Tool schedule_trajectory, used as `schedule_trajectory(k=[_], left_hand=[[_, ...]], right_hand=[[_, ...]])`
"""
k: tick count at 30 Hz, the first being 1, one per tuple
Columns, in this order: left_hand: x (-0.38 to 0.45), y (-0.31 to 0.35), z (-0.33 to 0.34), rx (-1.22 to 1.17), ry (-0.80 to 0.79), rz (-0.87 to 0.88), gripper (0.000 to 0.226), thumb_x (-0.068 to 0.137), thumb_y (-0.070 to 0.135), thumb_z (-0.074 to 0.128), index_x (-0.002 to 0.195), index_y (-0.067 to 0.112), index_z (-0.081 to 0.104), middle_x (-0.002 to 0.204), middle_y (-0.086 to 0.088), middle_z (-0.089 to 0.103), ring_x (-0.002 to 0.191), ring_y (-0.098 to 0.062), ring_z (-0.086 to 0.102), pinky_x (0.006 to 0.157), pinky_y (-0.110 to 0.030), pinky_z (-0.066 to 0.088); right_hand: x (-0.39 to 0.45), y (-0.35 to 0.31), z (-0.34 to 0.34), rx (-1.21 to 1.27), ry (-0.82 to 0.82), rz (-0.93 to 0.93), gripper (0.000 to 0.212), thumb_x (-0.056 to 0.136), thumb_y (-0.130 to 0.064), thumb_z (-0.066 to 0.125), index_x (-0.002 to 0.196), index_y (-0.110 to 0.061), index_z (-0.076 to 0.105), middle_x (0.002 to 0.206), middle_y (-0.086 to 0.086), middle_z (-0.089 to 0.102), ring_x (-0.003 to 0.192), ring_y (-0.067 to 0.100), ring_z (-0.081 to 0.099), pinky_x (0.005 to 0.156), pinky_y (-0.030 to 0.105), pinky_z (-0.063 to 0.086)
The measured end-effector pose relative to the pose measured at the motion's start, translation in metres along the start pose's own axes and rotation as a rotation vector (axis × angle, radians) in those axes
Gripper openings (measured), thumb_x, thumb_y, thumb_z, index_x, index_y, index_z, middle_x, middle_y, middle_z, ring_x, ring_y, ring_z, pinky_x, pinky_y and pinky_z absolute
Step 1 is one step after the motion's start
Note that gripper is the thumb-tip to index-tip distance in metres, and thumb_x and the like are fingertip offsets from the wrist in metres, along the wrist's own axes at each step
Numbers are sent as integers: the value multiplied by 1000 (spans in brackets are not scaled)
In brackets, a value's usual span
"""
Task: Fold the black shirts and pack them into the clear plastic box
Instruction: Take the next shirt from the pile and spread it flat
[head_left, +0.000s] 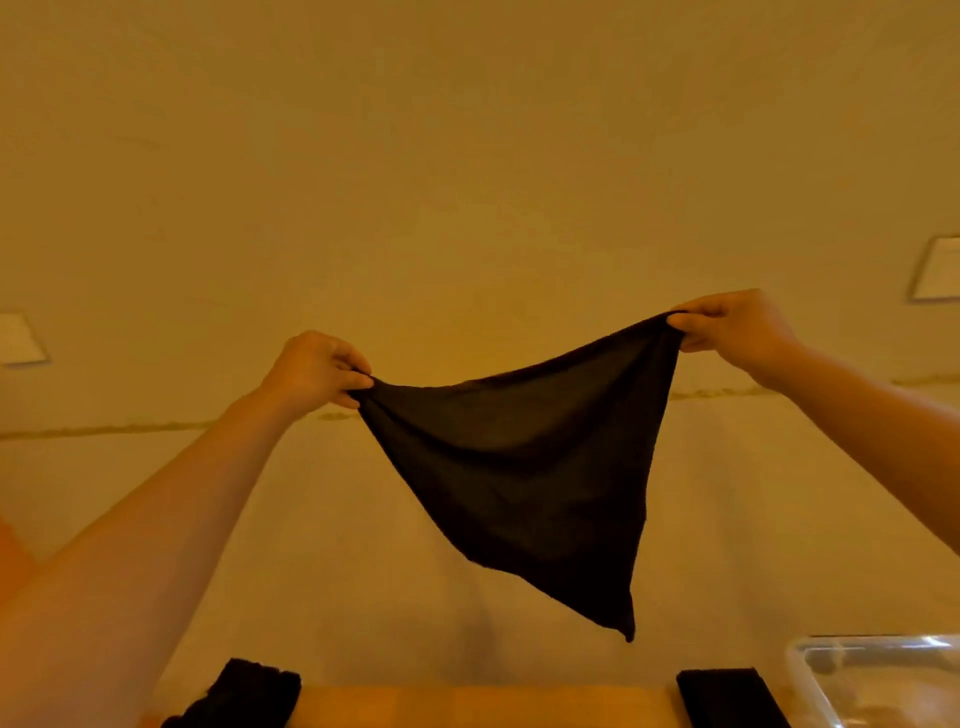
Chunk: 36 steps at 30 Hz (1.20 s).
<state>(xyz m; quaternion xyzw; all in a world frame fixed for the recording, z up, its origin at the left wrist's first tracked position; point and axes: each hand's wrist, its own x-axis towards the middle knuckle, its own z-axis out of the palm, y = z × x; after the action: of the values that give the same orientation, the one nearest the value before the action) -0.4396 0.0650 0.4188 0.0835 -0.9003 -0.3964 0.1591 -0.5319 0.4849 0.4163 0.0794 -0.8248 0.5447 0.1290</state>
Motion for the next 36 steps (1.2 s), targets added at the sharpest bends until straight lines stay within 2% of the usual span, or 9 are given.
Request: schedule_trajectory(k=[8, 11, 16, 19, 23, 27, 30, 33, 36], left_hand=[[-12, -31, -12, 44, -96, 13, 11, 85, -6, 65, 92, 1, 68, 84, -18, 66, 62, -13, 68, 57, -13, 54], [-17, -39, -6, 115, -28, 72, 6, 89, -1, 62, 91, 2, 67, 79, -15, 65, 59, -11, 67, 55, -14, 53], [-21, -55, 0, 201, 105, 171, 7, 93, 7, 61, 86, 8, 64, 73, -18, 68, 67, -28, 68, 67, -36, 56], [-27, -64, -2, 204, 146, 195, 2, 88, 7, 66, 87, 8, 68, 71, -12, 69, 63, -15, 67, 70, -32, 54], [-42, -76, -13, 139, 51, 178, 9, 82, 6, 72, 83, 14, 70, 67, 0, 69, 61, 4, 63, 65, -6, 44], [-71, -99, -20, -76, -27, 93, 6, 80, 8, 75, 81, 13, 71, 65, 0, 71, 64, -2, 65, 65, -8, 47], [-92, -132, -14, -49, -93, 53, 5, 81, 13, 75, 85, 12, 73, 77, -4, 73, 74, -8, 67, 70, -16, 47], [-113, -166, 0, 16, -197, 17, 5, 82, 15, 74, 87, 16, 73, 88, 3, 72, 82, -9, 67, 72, -15, 44], [-142, -190, 14, -3, -265, -10, 6, 82, 13, 74, 87, 16, 74, 90, 5, 72, 86, -7, 66, 75, -14, 43]], right_hand=[[-6, 39, -34, -138, 11, 81, 14, 88, -19, 68, 99, -11, 73, 89, 9, 71, 78, 16, 66, 81, 32, 49], [-15, 48, -30, -183, -22, 80, 9, 89, -20, 68, 94, -14, 73, 84, 7, 72, 80, 21, 67, 86, 39, 53], [-33, 58, -20, -176, -72, 90, 8, 92, -15, 62, 92, -13, 70, 84, 8, 68, 79, 22, 63, 86, 40, 53], [-44, 59, -15, -157, -73, 96, 9, 94, -14, 60, 93, -15, 68, 85, 8, 67, 77, 19, 63, 83, 36, 50], [-63, 61, -11, -146, -83, 121, 12, 95, -14, 58, 102, -12, 67, 87, 9, 67, 78, 19, 62, 84, 36, 50], [-101, 70, -6, -127, -87, 176, 12, 93, -14, 60, 102, -12, 67, 88, 8, 67, 79, 19, 63, 79, 31, 47], [-138, 88, 4, -153, -110, 236, 10, 92, -15, 61, 100, -14, 68, 89, 7, 68, 83, 21, 65, 71, 24, 46], [-177, 116, 17, -181, -140, 309, 11, 90, -15, 63, 99, -15, 69, 91, 10, 71, 85, 24, 67, 81, 32, 51], [-220, 137, 29, -151, -156, 384, 9, 91, -12, 62, 96, -13, 69, 92, 13, 70, 84, 22, 66, 64, 16, 51]])
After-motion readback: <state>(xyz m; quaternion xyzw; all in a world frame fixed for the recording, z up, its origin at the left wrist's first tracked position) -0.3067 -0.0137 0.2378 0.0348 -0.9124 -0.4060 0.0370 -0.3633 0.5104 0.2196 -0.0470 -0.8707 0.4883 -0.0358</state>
